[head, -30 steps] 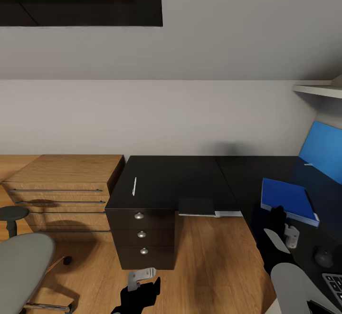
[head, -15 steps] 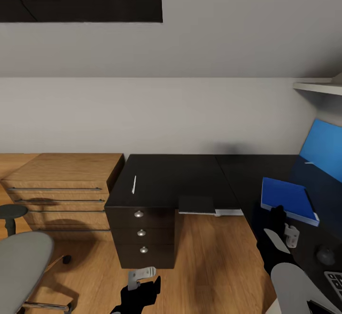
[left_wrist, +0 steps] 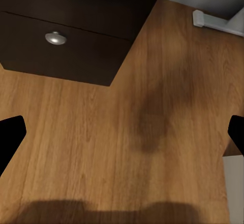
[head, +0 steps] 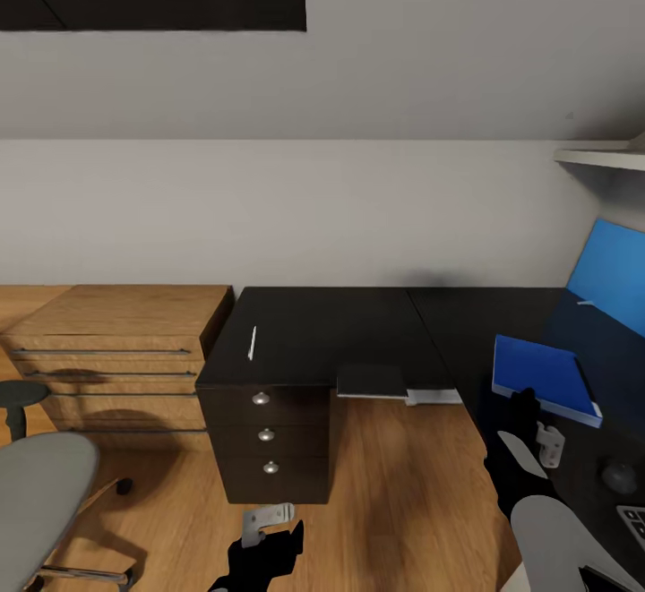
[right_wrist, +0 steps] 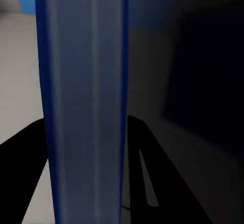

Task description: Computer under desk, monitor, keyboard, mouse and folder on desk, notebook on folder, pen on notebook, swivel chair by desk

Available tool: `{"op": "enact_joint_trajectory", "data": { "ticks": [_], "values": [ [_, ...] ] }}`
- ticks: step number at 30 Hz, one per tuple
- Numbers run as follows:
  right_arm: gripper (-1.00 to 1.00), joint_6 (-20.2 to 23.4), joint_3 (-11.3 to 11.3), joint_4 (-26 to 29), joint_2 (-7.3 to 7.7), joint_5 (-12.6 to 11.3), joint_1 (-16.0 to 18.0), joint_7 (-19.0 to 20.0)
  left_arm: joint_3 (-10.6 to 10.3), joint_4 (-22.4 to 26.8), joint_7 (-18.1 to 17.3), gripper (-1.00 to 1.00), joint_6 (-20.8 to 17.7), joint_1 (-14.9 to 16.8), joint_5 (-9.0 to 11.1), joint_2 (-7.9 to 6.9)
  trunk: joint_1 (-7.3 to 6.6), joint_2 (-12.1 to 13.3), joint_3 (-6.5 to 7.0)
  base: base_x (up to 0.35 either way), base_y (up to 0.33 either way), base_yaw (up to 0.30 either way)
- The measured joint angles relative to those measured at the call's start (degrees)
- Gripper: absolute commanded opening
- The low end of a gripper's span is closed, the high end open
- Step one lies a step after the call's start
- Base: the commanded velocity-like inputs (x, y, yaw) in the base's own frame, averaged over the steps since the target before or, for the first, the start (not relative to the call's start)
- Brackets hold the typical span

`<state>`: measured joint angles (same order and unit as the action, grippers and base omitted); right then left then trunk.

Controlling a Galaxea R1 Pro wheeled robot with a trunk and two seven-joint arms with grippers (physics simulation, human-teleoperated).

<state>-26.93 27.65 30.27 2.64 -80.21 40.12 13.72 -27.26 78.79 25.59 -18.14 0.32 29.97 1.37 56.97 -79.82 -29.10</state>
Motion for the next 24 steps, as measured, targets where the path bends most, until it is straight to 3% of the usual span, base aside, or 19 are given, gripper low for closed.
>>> {"op": "enact_joint_trajectory", "data": {
  "ticks": [5, 24],
  "values": [
    [-1.0, 0.0, 0.0, 0.0, 0.0, 0.0, 0.0, 0.0, 0.0, 0.0, 0.0, 1.0, 0.0, 0.0, 0.0, -0.01, 1.1, -2.0, -0.9, 0.0, 0.0, 0.0],
    [-1.0, 0.0, 0.0, 0.0, -0.04, 0.2, 0.0, -0.3, 0.0, 0.0, 0.0, 1.0, 0.0, 0.0, 0.0, -0.04, 1.11, -2.0, -0.9, 0.0, 0.0, 0.0]
  ]
}}
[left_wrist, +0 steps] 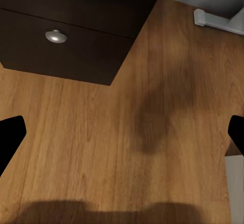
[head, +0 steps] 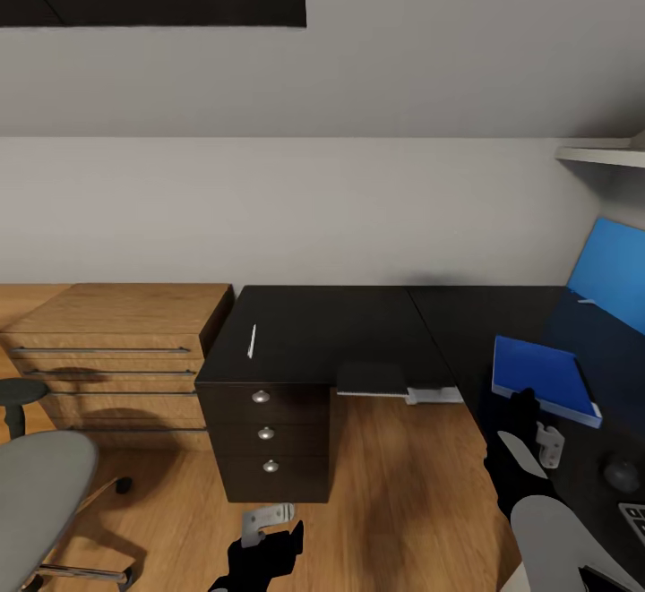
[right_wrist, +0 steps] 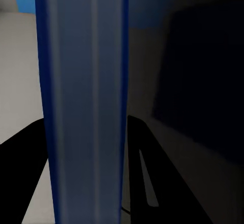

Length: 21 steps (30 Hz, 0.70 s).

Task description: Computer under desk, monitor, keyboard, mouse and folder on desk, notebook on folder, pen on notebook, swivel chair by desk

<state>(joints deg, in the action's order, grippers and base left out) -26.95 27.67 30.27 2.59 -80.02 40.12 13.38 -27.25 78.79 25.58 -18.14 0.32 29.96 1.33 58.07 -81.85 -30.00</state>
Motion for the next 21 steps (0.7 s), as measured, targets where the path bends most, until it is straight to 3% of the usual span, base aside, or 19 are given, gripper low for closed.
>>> {"op": "enact_joint_trajectory", "data": {
  "ticks": [16, 17, 21],
  "values": [
    [-1.0, -0.2, -0.1, 0.0, -0.04, 0.4, 0.0, -2.0, 0.2, 0.0, 0.0, 1.0, 0.0, 0.0, 0.0, -0.03, 0.0, 0.0, 0.0, 0.0, 0.0, 0.0],
    [1.0, -0.2, -0.1, 0.0, -0.04, 0.4, 0.0, -2.0, 0.2, 0.0, 0.0, 1.0, 0.0, 0.0, 0.0, -0.04, 0.0, 0.0, 0.0, 0.0, 0.0, 0.0],
    [1.0, -0.2, -0.1, 0.0, -0.01, 0.4, 0.0, -2.1, 0.2, 0.0, 0.0, 1.0, 0.0, 0.0, 0.0, -0.07, 0.0, 0.0, 0.0, 0.0, 0.0, 0.0]
  ]
}}
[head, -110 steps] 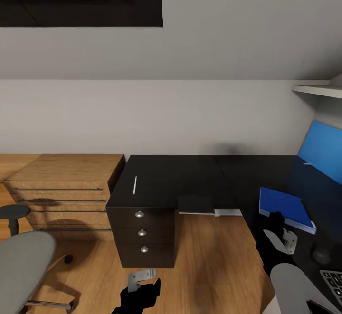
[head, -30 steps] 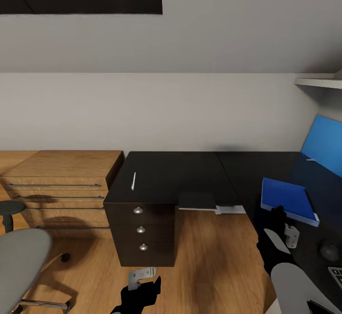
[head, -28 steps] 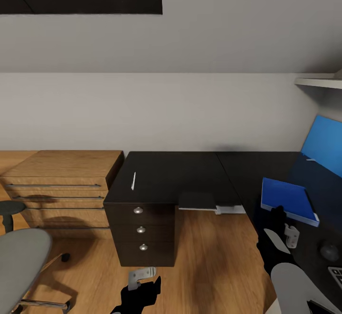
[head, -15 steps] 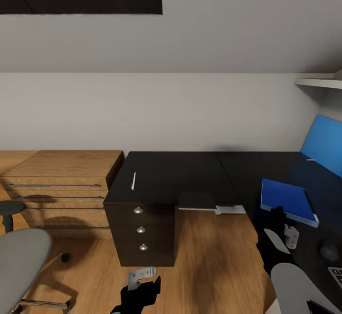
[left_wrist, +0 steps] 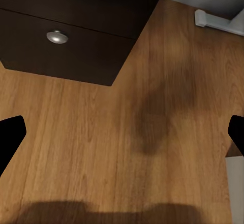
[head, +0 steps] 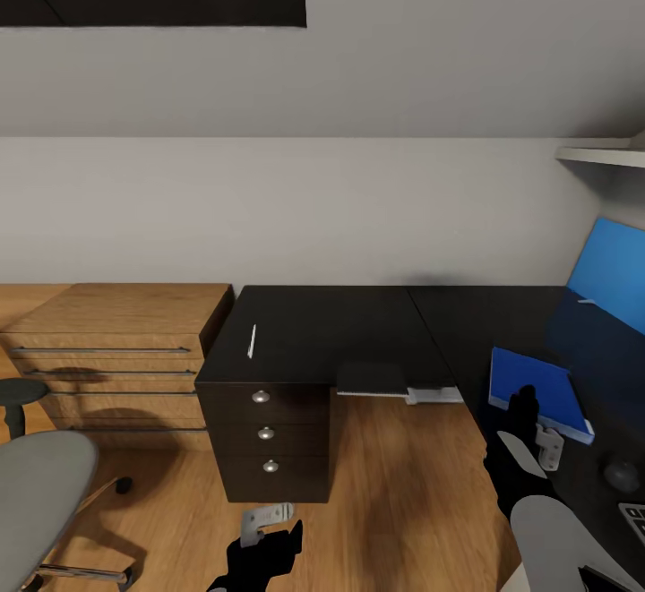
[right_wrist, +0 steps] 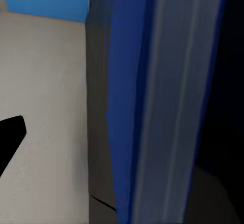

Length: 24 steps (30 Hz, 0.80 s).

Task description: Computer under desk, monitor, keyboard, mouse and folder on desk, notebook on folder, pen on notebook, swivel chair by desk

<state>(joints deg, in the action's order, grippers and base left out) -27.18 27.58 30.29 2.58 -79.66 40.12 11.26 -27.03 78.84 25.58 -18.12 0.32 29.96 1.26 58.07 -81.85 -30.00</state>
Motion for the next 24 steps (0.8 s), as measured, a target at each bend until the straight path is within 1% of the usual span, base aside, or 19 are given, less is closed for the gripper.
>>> {"op": "enact_joint_trajectory", "data": {
  "ticks": [15, 21, 24],
  "values": [
    [1.0, 0.1, 0.0, 0.0, 0.3, -0.1, 0.0, 0.1, 0.0, 0.0, -0.2, 1.0, 0.1, 0.0, 0.0, -0.07, 0.0, 0.0, 0.0, -0.003, 0.0, 0.0],
    [1.0, 0.1, 0.0, 0.0, 0.32, -0.1, 0.0, 0.1, 0.2, 0.0, -0.2, 1.0, 0.1, 0.0, 0.0, -0.1, 0.03, 0.0, 0.0, -0.215, 0.0, 0.0],
    [1.0, 0.1, 0.0, 0.0, 0.32, -0.1, 0.0, 0.1, 0.3, 0.0, -0.2, 1.0, 0.1, 0.0, 0.0, -0.1, 0.01, 0.0, 0.0, -0.113, 0.0, 0.0]
  ]
}}
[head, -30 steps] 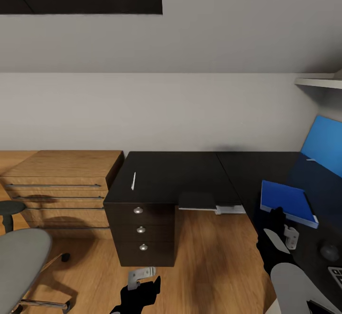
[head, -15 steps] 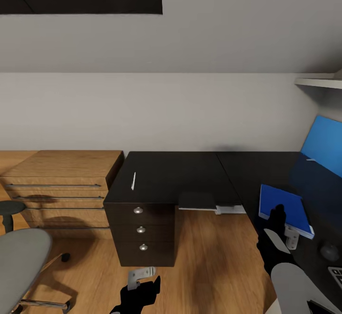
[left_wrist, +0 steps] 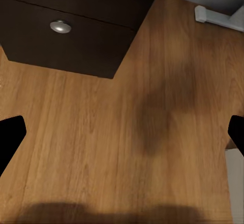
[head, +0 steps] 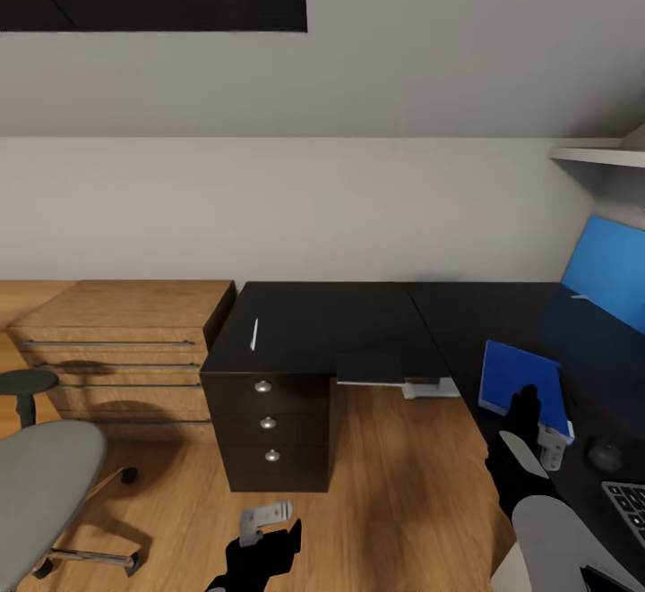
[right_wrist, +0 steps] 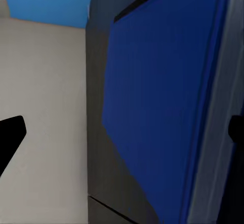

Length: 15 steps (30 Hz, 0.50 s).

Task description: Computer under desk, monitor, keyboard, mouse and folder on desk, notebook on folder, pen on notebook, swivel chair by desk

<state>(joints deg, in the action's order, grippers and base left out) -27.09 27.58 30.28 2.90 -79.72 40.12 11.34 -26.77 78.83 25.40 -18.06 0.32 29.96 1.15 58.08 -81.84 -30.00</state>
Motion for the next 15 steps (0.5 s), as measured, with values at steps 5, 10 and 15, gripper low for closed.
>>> {"op": "enact_joint_trajectory", "data": {
  "ticks": [5, 10, 15],
  "values": [
    [1.0, 0.0, 0.0, 0.0, 0.0, 0.0, 0.0, 0.0, 0.0, 0.0, 0.0, 1.0, 0.0, 0.0, 0.0, 0.0, -0.01, 0.0, 0.0, -0.031, 0.0, 0.0],
    [1.0, 0.0, 0.0, 0.0, 0.0, 0.0, 0.0, 0.0, 0.0, 0.0, 0.0, 1.0, 0.0, 0.0, 0.0, 0.0, -0.01, 0.0, 0.0, -0.007, 0.0, 0.0],
    [1.0, 0.0, -0.1, 0.0, 0.0, 0.0, 0.0, 0.0, 0.0, 0.0, 0.0, 1.0, 0.0, 0.0, 0.0, 0.0, -0.01, 0.0, 0.0, -0.002, 0.0, 0.0]
  ]
}}
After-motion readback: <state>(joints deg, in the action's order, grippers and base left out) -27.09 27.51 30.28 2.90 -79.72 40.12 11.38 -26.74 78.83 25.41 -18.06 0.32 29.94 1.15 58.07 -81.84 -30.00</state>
